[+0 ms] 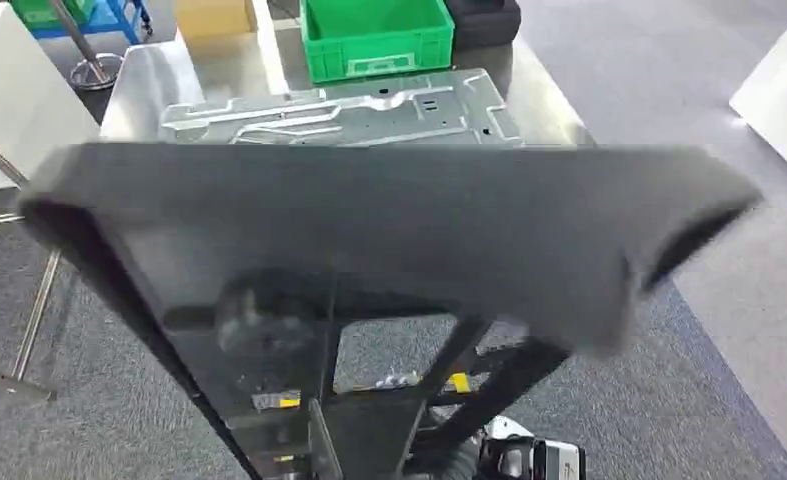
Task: Take the parts from the cabinet and place them on the table.
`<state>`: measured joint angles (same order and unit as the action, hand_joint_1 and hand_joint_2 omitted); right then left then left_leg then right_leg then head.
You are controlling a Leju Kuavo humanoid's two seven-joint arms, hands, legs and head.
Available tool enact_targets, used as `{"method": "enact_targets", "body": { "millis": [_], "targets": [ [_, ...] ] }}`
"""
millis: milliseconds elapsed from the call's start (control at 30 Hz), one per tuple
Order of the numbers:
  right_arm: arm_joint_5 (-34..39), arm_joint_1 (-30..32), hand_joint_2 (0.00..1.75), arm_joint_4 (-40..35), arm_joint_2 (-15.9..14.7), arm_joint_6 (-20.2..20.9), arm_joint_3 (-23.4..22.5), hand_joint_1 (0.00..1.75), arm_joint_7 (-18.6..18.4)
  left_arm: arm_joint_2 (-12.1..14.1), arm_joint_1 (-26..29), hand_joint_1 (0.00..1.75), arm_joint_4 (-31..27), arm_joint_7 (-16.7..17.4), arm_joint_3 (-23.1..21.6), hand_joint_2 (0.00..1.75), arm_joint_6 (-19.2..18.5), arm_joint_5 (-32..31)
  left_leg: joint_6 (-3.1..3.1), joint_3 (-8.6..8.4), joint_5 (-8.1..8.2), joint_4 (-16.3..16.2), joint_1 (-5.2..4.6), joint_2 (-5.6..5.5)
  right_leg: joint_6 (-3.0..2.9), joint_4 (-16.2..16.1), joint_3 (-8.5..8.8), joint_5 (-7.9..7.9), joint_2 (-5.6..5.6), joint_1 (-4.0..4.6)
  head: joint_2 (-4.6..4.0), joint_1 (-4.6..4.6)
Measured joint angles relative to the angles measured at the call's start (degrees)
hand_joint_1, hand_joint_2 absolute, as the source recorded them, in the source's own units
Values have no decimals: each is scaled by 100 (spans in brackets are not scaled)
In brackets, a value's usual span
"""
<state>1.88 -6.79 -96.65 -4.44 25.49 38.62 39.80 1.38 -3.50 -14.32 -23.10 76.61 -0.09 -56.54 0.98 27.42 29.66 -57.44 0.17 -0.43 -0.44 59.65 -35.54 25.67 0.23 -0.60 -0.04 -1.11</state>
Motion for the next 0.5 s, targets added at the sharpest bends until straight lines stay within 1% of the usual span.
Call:
{"method": "enact_targets", "body": {
  "millis": [33,67,100,167,200,233,267,300,333,367,400,433,467,500],
  "targets": [
    [7,3,175,0,11,6,-15,166,0,0,-6,0,0,15,0,0,0,-9,25,19,56,-51,16,4,-34,-39,82,-1,-4,-35,0,0],
    [11,-8,175,0,11,20,-28,166,0,-18,-12,0,0,13,0,0,0,-11,36,96,74,-283,22,10,-71,-50,139,30,-13,-31,0,-4],
    [24,-13,175,0,20,31,-28,166,0,-24,-22,0,0,15,0,0,0,-11,61,308,171,-658,31,13,-100,-52,167,59,-21,-30,0,-18],
    [52,-5,175,11,22,52,-31,166,0,-22,-10,0,0,13,0,0,0,-35,122,909,547,-1568,48,14,-116,-51,227,135,-20,-13,0,-11],
    [65,-1,175,30,22,52,-31,166,0,-24,6,0,0,11,0,0,0,-46,125,1093,638,-1781,48,13,-117,-51,264,169,-13,-9,0,-15],
    [79,2,175,39,22,55,-31,166,0,-28,16,0,0,11,0,0,0,-50,116,1188,583,-1785,48,14,-113,-51,314,209,-3,-8,0,-13],
    [85,1,175,50,22,72,-33,166,0,-28,18,0,0,11,0,0,0,-55,102,1167,368,-1542,48,14,-106,-51,380,256,2,-7,0,-13],
    [94,1,175,57,24,83,-37,166,0,-28,16,0,0,9,0,0,2,-59,79,1053,53,-1133,46,14,-96,-52,453,304,2,-5,0,-13],
    [101,-3,175,63,33,92,-39,166,0,-26,16,0,0,4,0,0,4,-63,42,881,-328,-603,43,15,-81,-52,537,359,1,-4,0,-11],
    [103,-2,175,66,35,103,-42,166,0,-20,21,0,0,2,0,0,7,-63,-4,774,-609,-183,32,27,-63,-66,568,406,-3,-8,0,-9],
    [105,-8,175,74,35,107,-42,166,0,-15,12,0,0,4,0,0,9,-68,-13,788,-483,-207,13,29,-40,-67,605,419,-7,-7,0,-2],
    [107,-8,175,85,35,120,-46,166,0,-15,5,0,0,-2,0,0,9,-70,-49,787,-309,-180,-40,39,3,-70,566,440,2,-6,0,-26],
    [107,-8,175,85,42,127,-48,166,-2,-13,29,0,0,-4,0,0,9,-70,-96,772,-501,-153,-43,33,40,-45,605,443,5,-10,0,-18],
    [112,-9,175,98,46,133,-57,166,-2,-11,32,0,0,-4,2,0,11,-70,-139,759,-437,-132,-47,40,75,-14,633,422,3,-8,0,-17]
  ]
}}
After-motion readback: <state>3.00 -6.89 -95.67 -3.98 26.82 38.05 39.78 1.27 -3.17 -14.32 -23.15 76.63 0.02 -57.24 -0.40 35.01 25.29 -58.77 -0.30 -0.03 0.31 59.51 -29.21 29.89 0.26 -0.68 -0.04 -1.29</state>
